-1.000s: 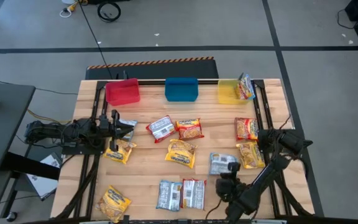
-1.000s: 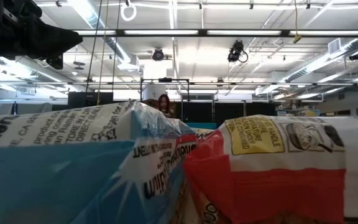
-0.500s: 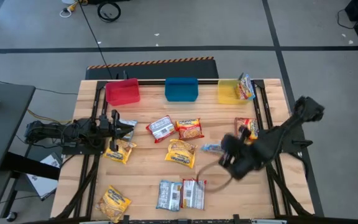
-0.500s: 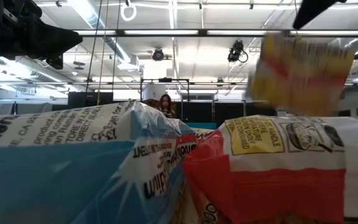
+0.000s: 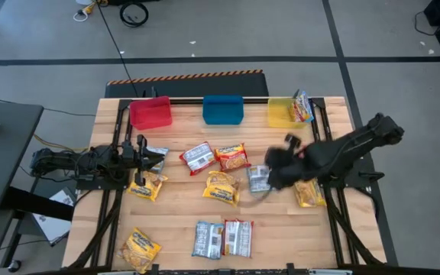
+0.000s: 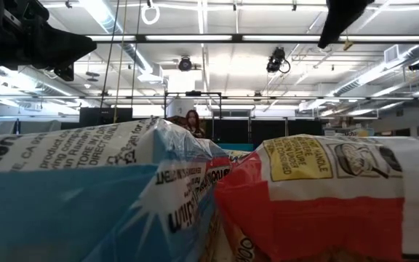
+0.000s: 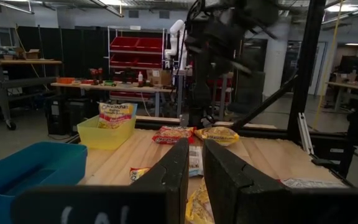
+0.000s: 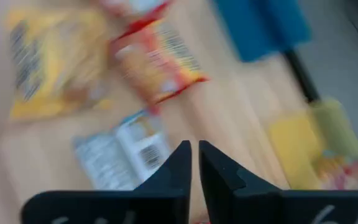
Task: Sort Maruchan noodles
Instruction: Put the blue noodle pack into the yellow bin
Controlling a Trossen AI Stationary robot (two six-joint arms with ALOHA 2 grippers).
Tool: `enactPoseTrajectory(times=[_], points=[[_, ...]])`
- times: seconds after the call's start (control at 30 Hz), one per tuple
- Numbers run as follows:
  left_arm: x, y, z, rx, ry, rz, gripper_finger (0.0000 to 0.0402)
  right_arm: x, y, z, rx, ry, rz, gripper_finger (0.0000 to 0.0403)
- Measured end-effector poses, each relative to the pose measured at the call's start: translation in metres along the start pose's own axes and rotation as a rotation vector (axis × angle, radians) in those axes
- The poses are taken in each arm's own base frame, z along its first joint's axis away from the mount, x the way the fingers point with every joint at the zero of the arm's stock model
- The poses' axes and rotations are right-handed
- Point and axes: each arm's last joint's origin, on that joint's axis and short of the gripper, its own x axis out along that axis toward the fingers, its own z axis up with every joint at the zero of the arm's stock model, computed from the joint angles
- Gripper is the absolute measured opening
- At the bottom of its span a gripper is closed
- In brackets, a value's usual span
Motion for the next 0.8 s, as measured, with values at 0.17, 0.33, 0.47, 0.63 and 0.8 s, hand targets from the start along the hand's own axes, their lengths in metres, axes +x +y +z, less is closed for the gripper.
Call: enactPoseTrajectory(times=[0.17, 0.33, 0.47, 0.63, 0.8], points=[[0.000, 0.000, 0.000, 0.000, 0.000, 0.000, 0.0052, 0.026, 0.061, -0.030, -0.287, 0.027, 0.071, 0.0084], [0.000, 0.000, 0.000, 0.000, 0.000, 0.000, 0.0052, 0.058, 0.107, -0.072, -0.542, 0.069, 0.024, 0.0135], [0.000, 0.000, 0.000, 0.000, 0.000, 0.000, 0.0052, 0.079, 0.125, -0.094, -0.664, 0.084, -0.078, 0.0173], [0.000, 0.000, 0.000, 0.000, 0.000, 0.000, 0.0052, 0.100, 0.134, -0.103, -0.710, 0.120, -0.152, 0.0196], [0.000, 0.000, 0.000, 0.000, 0.000, 0.000, 0.0052, 0.115, 0.129, -0.096, -0.591, 0.149, -0.199, 0.0194]])
